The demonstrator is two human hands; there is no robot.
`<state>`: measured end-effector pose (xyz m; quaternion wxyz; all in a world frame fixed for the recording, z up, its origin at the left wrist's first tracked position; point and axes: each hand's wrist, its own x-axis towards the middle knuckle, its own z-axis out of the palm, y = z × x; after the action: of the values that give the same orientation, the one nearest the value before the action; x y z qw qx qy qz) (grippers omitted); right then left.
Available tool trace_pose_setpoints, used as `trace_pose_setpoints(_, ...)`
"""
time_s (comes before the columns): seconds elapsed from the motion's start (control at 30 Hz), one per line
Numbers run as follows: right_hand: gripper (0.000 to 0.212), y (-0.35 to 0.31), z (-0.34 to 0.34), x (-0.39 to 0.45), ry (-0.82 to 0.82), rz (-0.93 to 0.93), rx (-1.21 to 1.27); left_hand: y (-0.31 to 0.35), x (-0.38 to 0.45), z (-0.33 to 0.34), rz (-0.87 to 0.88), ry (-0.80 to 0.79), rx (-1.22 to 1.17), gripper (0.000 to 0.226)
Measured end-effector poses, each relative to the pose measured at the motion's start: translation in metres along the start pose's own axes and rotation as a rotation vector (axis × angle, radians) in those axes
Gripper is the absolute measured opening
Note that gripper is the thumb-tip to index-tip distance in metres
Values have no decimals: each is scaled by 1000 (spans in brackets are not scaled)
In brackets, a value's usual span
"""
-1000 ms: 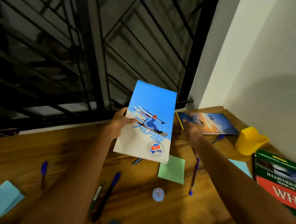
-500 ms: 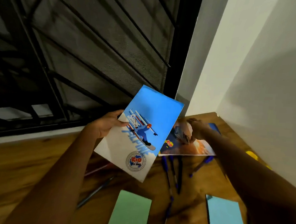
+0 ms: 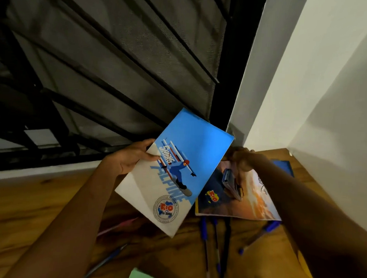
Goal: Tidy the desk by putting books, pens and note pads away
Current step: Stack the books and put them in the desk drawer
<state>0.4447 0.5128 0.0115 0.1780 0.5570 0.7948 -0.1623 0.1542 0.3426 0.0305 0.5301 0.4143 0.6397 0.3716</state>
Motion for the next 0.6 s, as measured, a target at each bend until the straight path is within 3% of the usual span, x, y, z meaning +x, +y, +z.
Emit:
trace_pose_setpoints(0.1,44,0,-5,-8,-29,-51,56,-1,-7,-3,12,2,-17,44)
trace_pose_setpoints(0.43,33,-25,-68,-72,118,-343,262,-7,-59,-40,-5,9,-246,44)
trace_pose_setpoints(0.6,28,-40,-102,-110,194,-351,276,-6,-103,-61,80,72,-297,40)
